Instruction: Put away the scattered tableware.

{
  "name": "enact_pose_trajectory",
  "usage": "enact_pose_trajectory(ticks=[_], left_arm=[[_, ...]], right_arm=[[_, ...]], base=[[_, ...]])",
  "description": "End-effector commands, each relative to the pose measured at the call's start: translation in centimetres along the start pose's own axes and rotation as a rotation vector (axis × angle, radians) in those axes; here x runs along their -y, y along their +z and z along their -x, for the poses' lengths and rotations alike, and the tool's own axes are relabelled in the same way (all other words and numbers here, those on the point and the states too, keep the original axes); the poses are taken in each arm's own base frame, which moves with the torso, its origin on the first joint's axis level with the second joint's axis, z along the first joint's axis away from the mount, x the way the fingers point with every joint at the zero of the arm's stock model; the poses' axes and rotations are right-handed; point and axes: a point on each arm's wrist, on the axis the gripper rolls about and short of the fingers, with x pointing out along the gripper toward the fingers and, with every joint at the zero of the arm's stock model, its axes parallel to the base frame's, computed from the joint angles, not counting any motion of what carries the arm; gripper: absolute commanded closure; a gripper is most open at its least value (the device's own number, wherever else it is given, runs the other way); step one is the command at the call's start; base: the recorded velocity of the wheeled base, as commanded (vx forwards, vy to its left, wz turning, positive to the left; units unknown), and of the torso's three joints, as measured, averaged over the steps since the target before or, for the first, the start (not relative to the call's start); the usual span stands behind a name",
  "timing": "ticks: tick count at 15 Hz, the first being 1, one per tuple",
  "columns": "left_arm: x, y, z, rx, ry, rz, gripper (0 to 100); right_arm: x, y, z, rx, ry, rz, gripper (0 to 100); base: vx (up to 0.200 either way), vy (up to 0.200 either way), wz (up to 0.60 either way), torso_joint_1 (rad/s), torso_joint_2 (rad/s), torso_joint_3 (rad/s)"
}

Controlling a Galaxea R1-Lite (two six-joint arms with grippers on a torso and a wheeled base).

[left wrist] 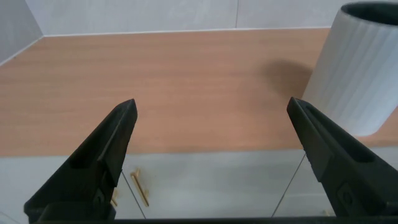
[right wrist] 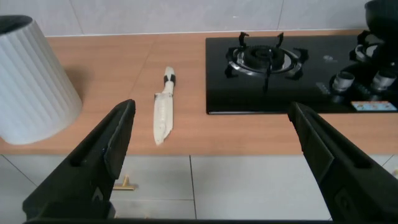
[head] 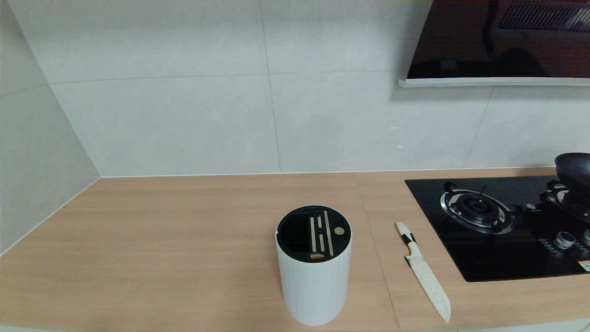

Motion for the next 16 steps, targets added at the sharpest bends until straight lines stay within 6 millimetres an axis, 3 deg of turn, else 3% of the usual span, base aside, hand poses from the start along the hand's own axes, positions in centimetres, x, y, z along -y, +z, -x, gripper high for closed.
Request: enact_pose_trajectory(ticks=[1,14,15,16], left_arm=[[0.0,0.0,0.0,-0.002,0.001,0.0,0],[0.0,0.0,0.0,-0.002,0.001,0.0,0],[0.0,0.0,0.0,-0.002,0.001,-0.002,0],[0.0,0.0,0.0,-0.002,0.001,-0.002,0]], right_arm=[[0.0,0.0,0.0,-0.001,0.001,0.0,0],[0.0,0.0,0.0,-0.001,-0.021,0.02,0],[0.1,0.2,0.0,0.014,-0.036,0.029,0],[0.0,1.8,0.3,0.114,-0.031,0.023,0]], base=[[0.0,0.0,0.0,0.08,-0.15,-0.066],[0.0,0.0,0.0,0.002,0.0,-0.002],[0.0,0.0,0.0,0.0,0.0,0.0],[0.0,0.0,0.0,0.0,0.0,0.0]])
